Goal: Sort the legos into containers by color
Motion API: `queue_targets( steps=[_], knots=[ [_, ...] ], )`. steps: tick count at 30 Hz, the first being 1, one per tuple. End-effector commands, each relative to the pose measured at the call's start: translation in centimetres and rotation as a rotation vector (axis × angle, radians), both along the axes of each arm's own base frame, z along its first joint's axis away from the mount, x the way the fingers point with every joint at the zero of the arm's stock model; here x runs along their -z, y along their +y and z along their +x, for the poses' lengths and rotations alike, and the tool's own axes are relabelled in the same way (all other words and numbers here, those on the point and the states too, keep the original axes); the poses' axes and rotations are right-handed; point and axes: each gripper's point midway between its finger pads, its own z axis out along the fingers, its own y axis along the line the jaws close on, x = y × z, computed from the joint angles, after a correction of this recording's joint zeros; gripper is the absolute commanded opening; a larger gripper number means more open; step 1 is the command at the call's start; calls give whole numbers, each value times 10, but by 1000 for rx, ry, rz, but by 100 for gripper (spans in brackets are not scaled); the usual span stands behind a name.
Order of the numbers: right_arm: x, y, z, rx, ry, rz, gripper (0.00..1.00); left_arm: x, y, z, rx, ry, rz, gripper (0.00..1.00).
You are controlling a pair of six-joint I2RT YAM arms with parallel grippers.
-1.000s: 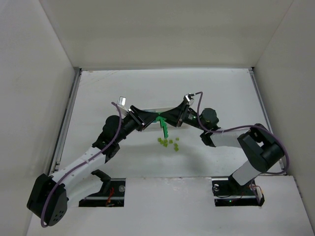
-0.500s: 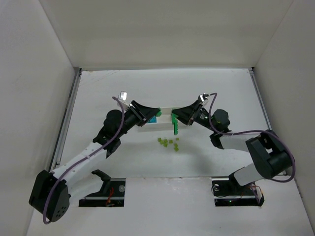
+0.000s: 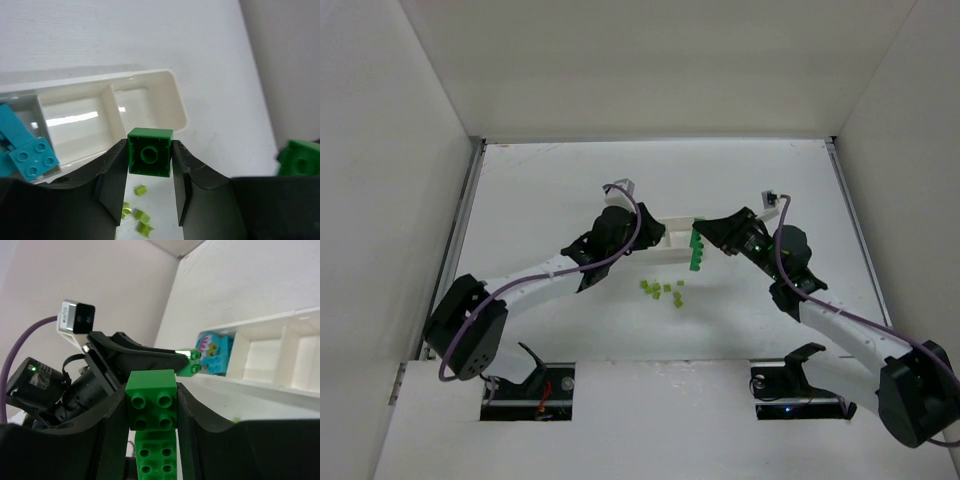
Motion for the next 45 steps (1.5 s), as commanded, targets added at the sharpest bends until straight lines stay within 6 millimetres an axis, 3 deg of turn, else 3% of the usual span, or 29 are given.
queue_targets(
  steps=[1, 9, 15, 22, 27, 34, 45],
  knots=[
    [-2, -14, 6, 90, -46, -114, 33, -9, 1, 19, -36, -102, 104, 15],
    [5, -17, -1, 88, -47, -119, 33, 24, -3, 36, -56, -113, 246, 17],
    [8, -16, -4, 77, -45, -121, 33, 33, 0, 48, -80, -115, 265, 18],
    [10, -15, -3, 77, -47, -127, 34, 39, -2, 55, -90, -105, 269, 37],
    [15, -13, 0, 72, -35, -129, 34, 25, -5, 54, -88, -114, 228, 44],
    [10, -6, 2, 43, -33, -102, 34, 2, 1, 42, -74, -110, 144, 46],
    [-13, 22, 2, -108, 27, 106, 35, -48, 15, -21, 42, 71, -451, 47]
  ],
)
